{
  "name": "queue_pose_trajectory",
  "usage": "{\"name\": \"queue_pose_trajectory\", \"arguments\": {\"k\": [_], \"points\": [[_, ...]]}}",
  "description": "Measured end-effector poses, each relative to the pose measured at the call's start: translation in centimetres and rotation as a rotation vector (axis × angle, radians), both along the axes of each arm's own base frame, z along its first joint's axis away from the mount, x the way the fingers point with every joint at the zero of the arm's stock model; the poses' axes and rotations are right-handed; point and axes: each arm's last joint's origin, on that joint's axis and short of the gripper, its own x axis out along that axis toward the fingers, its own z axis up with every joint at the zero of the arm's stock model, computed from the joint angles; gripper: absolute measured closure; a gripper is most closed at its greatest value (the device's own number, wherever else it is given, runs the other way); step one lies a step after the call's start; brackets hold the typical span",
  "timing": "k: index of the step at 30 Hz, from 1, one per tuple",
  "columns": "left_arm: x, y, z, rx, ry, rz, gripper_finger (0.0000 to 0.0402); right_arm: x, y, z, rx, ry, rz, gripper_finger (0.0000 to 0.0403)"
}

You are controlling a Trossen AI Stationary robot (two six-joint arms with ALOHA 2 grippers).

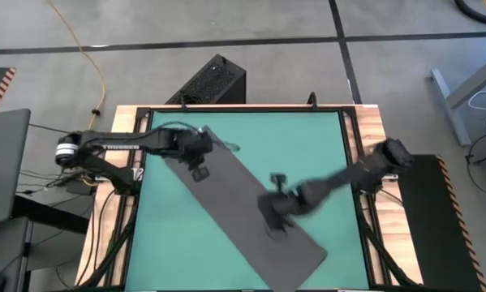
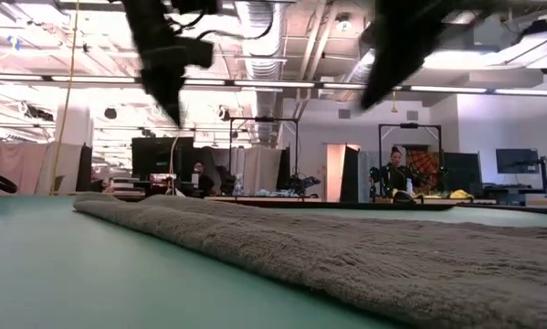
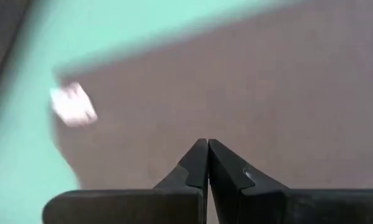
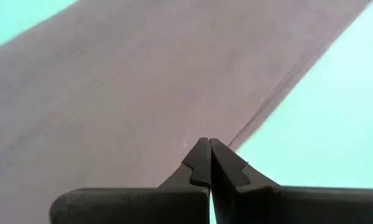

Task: Roll towel into tight, uniform cylinder
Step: Fold the gray towel

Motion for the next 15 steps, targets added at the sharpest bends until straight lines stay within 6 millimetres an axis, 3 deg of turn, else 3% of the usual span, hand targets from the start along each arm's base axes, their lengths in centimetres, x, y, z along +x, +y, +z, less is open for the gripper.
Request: {"name": "queue_pose_trajectory", "arguments": {"k": [5, 9, 15], "points": [[-2.4, -1.4, -3.5, -0.075, 0.124, -0.007, 0.0402, 4.1, -8.6, -2.3, 0.17, -0.287, -0.04, 0.0383], [-3.6, -1.3, -6.1, -0.102, 0.196, 0.025, 0.0402, 5.7, -14.2, -4.1, 0.157, -0.41, -0.17, 0.0377], [-4.7, -0.4, -8.5, -0.127, 0.22, 0.067, 0.0401, 7.9, -17.7, -7.9, 0.175, -0.401, -0.198, 0.0373]]}}
